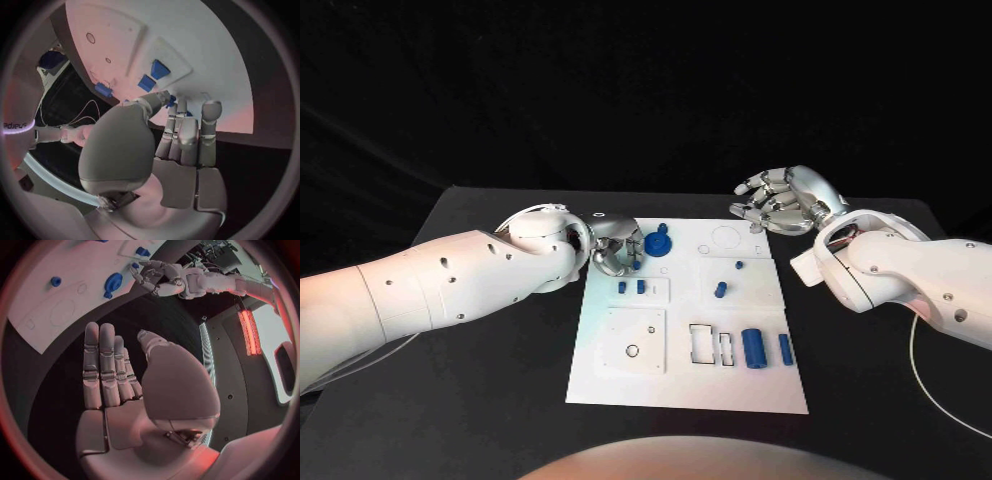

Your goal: Assemble the parts on the task board

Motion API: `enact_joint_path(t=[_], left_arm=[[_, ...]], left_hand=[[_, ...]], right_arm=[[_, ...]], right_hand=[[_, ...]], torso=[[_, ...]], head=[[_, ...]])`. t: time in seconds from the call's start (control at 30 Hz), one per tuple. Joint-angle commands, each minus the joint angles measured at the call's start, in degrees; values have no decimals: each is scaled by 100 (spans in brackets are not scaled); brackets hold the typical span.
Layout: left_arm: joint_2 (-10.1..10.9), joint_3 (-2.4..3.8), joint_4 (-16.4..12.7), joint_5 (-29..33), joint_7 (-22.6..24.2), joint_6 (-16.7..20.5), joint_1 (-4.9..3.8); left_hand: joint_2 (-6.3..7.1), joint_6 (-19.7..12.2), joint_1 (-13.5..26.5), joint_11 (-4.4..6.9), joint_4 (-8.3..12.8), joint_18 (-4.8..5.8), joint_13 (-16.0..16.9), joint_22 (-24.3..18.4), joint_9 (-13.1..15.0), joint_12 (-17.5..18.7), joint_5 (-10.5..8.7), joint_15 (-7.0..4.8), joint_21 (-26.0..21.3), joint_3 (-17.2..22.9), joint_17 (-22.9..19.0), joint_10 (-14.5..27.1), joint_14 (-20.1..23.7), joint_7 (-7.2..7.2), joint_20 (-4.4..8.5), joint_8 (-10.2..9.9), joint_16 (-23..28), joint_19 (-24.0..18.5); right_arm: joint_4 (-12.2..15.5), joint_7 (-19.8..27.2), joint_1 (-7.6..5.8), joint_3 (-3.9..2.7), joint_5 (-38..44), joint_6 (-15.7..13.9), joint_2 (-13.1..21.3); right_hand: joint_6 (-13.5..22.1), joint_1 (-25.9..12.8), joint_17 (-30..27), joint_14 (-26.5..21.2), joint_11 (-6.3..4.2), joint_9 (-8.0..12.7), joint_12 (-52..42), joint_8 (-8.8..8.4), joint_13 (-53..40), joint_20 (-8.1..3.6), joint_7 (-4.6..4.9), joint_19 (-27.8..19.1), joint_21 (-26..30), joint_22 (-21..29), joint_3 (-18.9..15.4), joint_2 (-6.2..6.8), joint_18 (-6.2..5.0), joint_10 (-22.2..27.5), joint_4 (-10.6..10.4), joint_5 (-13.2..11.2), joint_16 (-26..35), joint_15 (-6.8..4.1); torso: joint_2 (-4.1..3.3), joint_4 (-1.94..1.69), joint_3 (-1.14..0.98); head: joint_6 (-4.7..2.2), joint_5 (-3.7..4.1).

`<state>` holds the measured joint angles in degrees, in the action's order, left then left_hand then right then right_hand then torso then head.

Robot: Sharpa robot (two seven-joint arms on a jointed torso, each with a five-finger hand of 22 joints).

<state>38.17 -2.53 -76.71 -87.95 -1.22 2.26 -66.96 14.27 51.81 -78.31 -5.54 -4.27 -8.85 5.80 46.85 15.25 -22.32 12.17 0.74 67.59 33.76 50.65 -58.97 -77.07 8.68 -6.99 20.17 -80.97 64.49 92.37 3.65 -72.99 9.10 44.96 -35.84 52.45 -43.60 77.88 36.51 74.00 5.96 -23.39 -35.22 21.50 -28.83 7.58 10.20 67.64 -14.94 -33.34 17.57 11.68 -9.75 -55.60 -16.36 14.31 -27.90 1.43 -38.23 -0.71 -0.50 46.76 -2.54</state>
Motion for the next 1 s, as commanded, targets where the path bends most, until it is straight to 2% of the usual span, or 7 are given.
enact_joint_path(t=[0.03,1.0], left_arm=[[5,4,-25,12,37,59,4],[52,7,-82,24,3,73,18]], left_hand=[[6,-9,49,5,-3,20,7,7,9,23,-8,51,-28,-22,-4,58,-8,7,-22,-30,-26,5],[-11,1,35,-11,11,18,34,3,24,19,-8,69,-28,-22,-19,122,-1,13,-38,-41,-31,7]], right_arm=[[-2,3,3,-1,43,3,-3],[-13,6,7,-1,43,11,-8]], right_hand=[[10,-51,5,-7,1,-5,19,38,4,7,36,45,39,5,27,23,-63,25,-1,-27,19,26],[10,-51,5,-7,1,-5,19,38,4,7,36,45,39,5,27,23,-63,25,-1,-27,19,26]], torso=[[0,-1,-1],[-3,0,-5]], head=[[-2,-2],[13,3]])
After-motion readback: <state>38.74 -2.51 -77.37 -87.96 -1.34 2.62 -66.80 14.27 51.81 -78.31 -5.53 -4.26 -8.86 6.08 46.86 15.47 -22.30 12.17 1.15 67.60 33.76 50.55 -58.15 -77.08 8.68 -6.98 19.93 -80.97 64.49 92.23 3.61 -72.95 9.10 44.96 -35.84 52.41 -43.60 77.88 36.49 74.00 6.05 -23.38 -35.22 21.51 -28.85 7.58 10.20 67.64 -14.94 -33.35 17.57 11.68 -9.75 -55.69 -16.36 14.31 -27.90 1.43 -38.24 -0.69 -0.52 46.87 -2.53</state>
